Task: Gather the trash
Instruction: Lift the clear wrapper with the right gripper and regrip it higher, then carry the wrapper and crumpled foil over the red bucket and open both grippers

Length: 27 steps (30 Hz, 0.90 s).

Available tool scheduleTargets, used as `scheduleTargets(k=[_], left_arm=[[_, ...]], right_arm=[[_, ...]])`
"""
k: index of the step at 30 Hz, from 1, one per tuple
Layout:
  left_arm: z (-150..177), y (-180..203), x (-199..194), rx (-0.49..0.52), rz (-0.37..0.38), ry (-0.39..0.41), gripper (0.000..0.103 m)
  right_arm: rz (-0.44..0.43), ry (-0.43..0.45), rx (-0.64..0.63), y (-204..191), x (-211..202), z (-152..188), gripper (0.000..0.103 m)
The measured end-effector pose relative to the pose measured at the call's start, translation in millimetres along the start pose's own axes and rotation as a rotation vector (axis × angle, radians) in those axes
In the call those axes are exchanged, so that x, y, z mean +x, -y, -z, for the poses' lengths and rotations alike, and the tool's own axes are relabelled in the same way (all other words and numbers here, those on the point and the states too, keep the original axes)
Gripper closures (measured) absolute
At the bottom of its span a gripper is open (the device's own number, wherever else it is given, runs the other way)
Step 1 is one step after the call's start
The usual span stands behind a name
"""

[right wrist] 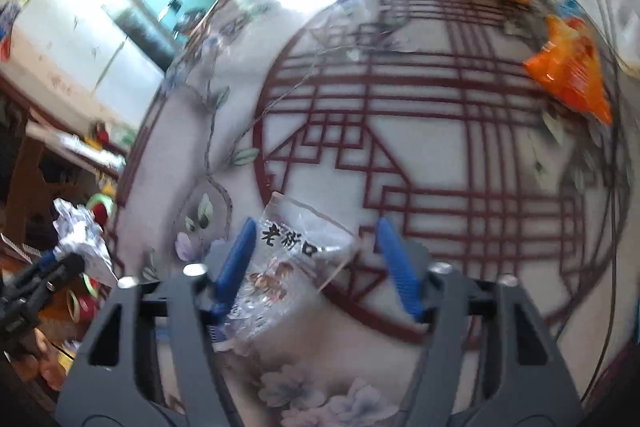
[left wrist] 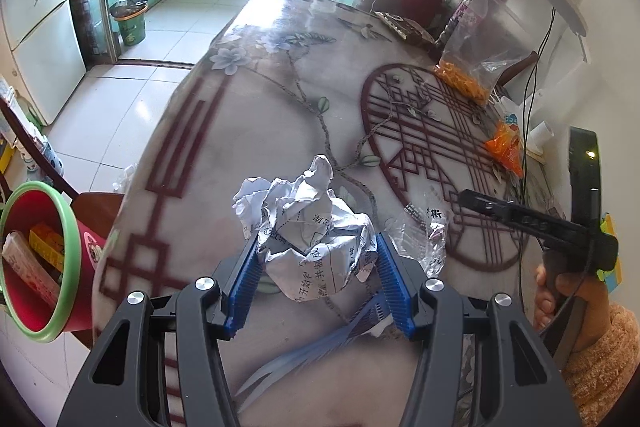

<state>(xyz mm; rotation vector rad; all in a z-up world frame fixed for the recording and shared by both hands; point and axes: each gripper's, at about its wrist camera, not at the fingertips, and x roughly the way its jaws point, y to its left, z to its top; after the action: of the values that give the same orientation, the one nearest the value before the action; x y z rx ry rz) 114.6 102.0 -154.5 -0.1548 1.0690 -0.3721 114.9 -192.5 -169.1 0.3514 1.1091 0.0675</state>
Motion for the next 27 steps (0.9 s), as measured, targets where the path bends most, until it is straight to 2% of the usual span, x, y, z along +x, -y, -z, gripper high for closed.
scheduleTargets(k=[3, 9, 10, 11, 13, 16, 17, 27], left_arm=[[5, -11, -5, -0.016, 0.004, -0.002, 0.05], [10, -31, -16, -0.028, 0.004, 0.004, 0.05], [10, -35, -18, -0.029, 0.003, 0.007, 0.05], [11, -40, -23, -0.032, 0.0, 0.013, 0.05], [12, -49, -30, -0.038, -0.009, 0.024, 0.05], [16, -68, -39, -0.06, -0.029, 0.036, 0.05], [17, -77, -42, -0.073, -0.036, 0.036, 0.05], [28, -126, -53, -0.129, -0.05, 0.036, 0.05]], right_arm=[[-0.023, -0.012, 0.074, -2, 0, 9, 0.033], [0.016, -0.085, 0.052, -38, 33, 27, 0.033], [0.034, -0.102, 0.04, -43, 40, 29, 0.035], [0.048, -0.113, 0.034, -46, 45, 32, 0.05], [0.064, -0.113, 0.038, -51, 49, 36, 0.062], [0.039, -0.087, 0.049, -60, 44, 35, 0.076], [0.032, -0.073, 0.04, -66, 41, 34, 0.085], [-0.035, -0.001, -0.089, -137, 16, 30, 0.085]])
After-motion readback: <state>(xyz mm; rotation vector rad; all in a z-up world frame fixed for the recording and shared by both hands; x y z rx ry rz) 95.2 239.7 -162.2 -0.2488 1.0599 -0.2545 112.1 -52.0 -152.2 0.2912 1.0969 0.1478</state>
